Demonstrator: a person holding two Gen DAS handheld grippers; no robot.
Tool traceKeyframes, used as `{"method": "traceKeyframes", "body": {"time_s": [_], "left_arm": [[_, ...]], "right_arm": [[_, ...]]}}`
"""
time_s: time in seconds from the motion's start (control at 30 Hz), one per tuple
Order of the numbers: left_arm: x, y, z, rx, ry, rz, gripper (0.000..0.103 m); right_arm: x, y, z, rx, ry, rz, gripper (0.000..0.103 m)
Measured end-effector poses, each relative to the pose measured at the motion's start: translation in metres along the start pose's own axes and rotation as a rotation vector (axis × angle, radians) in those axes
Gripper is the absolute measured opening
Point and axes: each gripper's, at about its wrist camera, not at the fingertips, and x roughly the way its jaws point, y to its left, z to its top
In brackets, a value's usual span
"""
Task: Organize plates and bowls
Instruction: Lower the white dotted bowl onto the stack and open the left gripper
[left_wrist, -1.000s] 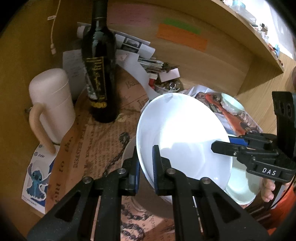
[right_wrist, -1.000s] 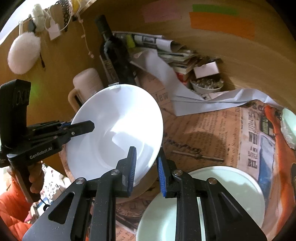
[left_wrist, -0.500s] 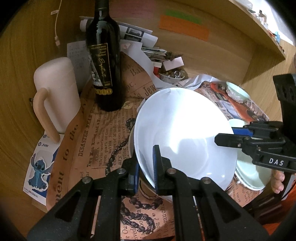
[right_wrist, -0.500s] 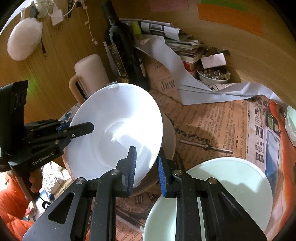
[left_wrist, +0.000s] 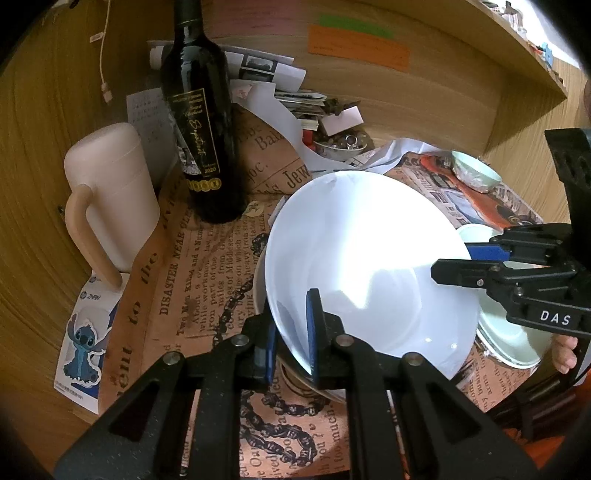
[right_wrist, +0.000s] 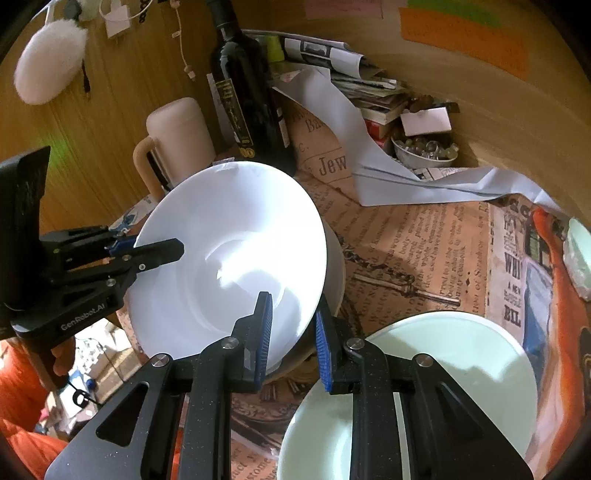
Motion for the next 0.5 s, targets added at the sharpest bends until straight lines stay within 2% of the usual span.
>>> {"method": "traceKeyframes", "body": {"time_s": [0.5], "left_arm": [[-0.0049, 0.0082, 0.0043, -0.042, 0.011, -0.016, 0.015]], "right_arm": [[-0.0001, -0.0038, 0.0031, 0.001, 0.003, -0.009, 0.023]]}}
